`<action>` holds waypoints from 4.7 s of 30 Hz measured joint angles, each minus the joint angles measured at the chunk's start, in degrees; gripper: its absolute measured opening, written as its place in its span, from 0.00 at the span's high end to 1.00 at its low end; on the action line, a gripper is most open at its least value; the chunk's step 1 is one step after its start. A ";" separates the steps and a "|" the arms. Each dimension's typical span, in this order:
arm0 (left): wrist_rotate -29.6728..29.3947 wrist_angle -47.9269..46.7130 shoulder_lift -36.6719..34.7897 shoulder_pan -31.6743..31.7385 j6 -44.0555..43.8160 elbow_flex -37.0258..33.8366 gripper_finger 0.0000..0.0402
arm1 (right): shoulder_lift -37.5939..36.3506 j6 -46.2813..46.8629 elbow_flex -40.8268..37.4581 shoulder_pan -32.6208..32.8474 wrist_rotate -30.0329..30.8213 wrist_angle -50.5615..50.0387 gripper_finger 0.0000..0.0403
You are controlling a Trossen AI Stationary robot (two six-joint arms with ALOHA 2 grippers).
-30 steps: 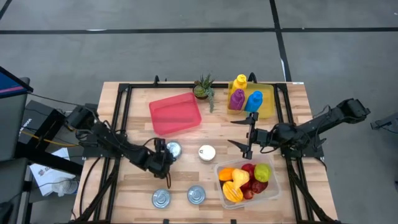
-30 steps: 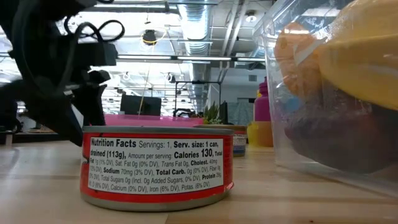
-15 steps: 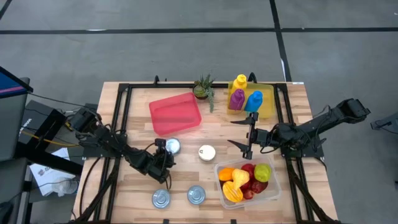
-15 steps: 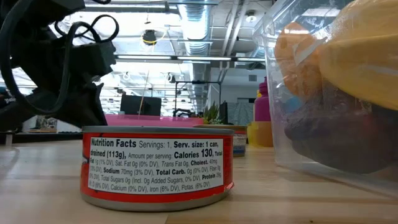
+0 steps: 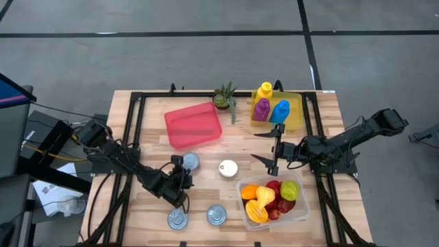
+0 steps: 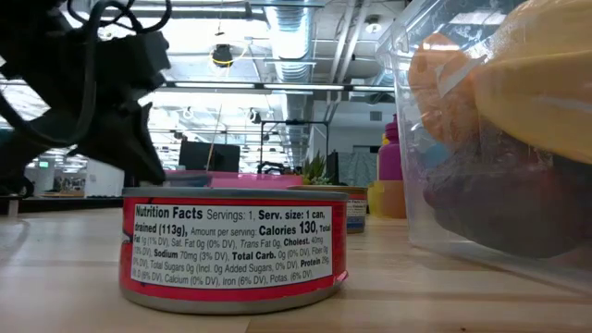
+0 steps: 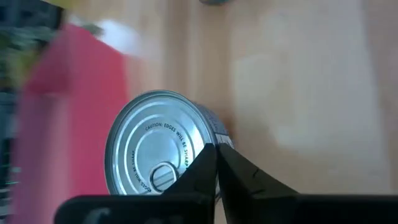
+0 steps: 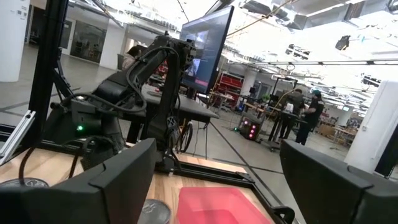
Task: Pick & Place Food Item
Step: Put the blue tuna can into the red bin, then put the blue and pink tuna can into the red bin
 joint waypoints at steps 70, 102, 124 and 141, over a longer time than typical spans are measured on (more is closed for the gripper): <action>25.74 5.42 -12.81 44.03 13.06 -2.97 0.79 | 0.02 0.02 0.04 -0.28 -0.02 -0.84 0.19; 24.19 32.43 -3.13 14.50 45.93 -2.93 0.43 | 0.00 0.23 0.04 -1.07 0.22 -0.82 0.19; 25.95 40.19 8.38 17.20 55.45 2.52 0.40 | 0.00 0.37 0.04 -1.07 0.20 -0.74 0.19; 24.58 40.56 11.69 18.96 56.95 4.17 0.81 | 0.00 0.37 0.04 -1.03 0.20 -0.82 0.19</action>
